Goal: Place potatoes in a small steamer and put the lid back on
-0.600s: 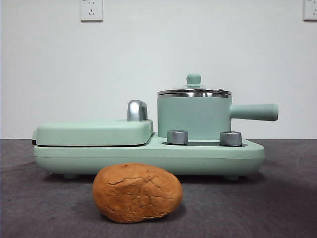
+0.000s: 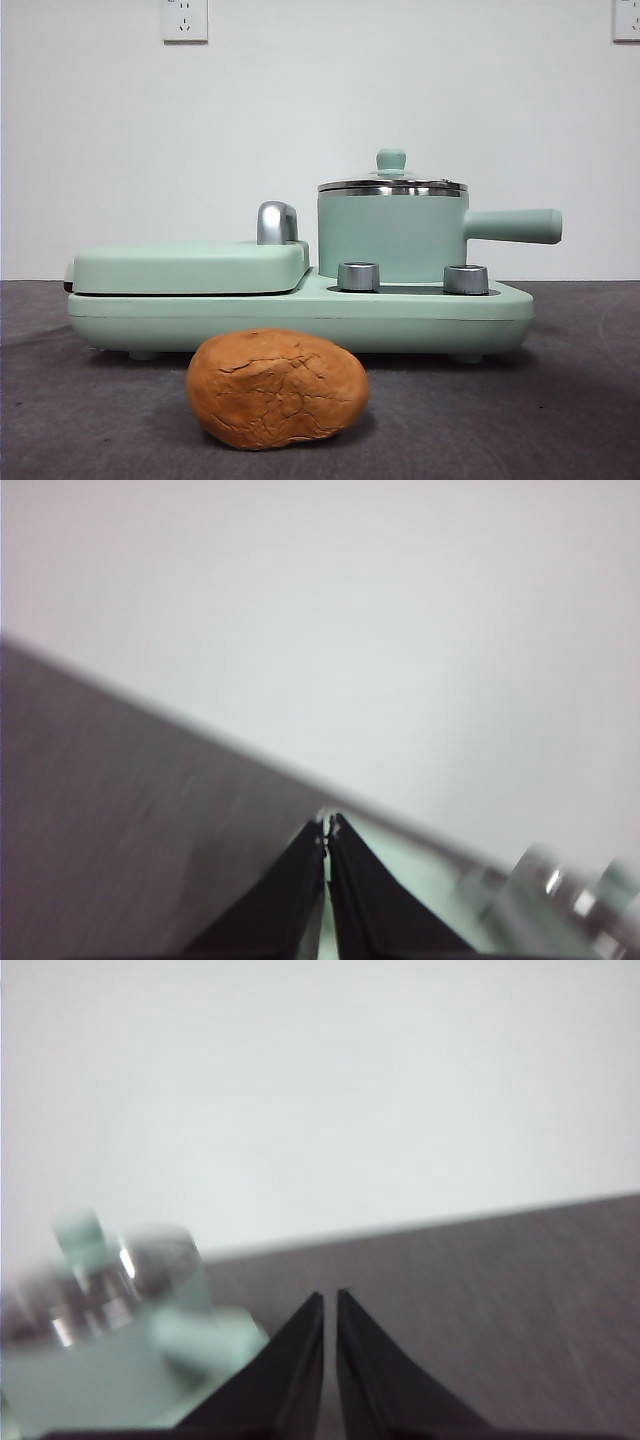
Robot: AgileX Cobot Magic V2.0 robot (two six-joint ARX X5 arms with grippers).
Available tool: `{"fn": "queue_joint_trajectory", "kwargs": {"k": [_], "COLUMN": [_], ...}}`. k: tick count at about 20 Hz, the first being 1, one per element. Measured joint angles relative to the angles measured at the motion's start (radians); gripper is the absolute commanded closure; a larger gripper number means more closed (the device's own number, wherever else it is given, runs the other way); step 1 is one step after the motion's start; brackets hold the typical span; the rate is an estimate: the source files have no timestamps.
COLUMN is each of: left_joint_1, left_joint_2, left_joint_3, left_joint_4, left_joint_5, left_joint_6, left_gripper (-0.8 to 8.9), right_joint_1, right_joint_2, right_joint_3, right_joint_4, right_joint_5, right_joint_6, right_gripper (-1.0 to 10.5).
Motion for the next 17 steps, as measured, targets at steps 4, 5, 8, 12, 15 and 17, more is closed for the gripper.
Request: {"fn": "queue_joint_trajectory", "kwargs": {"k": [4,5,8,12,15,17], "left_joint_1": [0.0,0.0,0.0,0.0,0.0,0.0], "left_joint_2": [0.0,0.0,0.003,0.051,0.119,0.177], "left_joint_3": [0.0,0.003,0.053,0.257,0.44,0.541], "left_joint_4": [0.172,0.191,0.145,-0.019,-0.183,-0.285], "left_joint_5": [0.0,0.0,0.0,0.0,0.0,0.0], "left_joint_6": [-0.006,-0.006,-0.023,-0.056,-0.054,-0.038], "left_gripper": [8.06,8.05,8.04,8.04,8.04,8.04], "right_joint_1": [0.0,0.0,0.0,0.0,0.0,0.0], "right_joint_2": [0.0,0.0,0.0,0.029,0.081,0.12], "right_joint_3": [0.001,0.008,0.07,0.23,0.356,0.427], "right_joint_4": [0.159,0.172,0.132,-0.013,-0.113,-0.16], "right_joint_5": [-0.035,-0.05,-0.076,-0.078,-0.08,-0.095], "right_joint_6": [0.149,0.171,0.217,0.237,0.241,0.242], "right_gripper": [9.3,9.3,9.3,9.3,9.3,9.3]}}
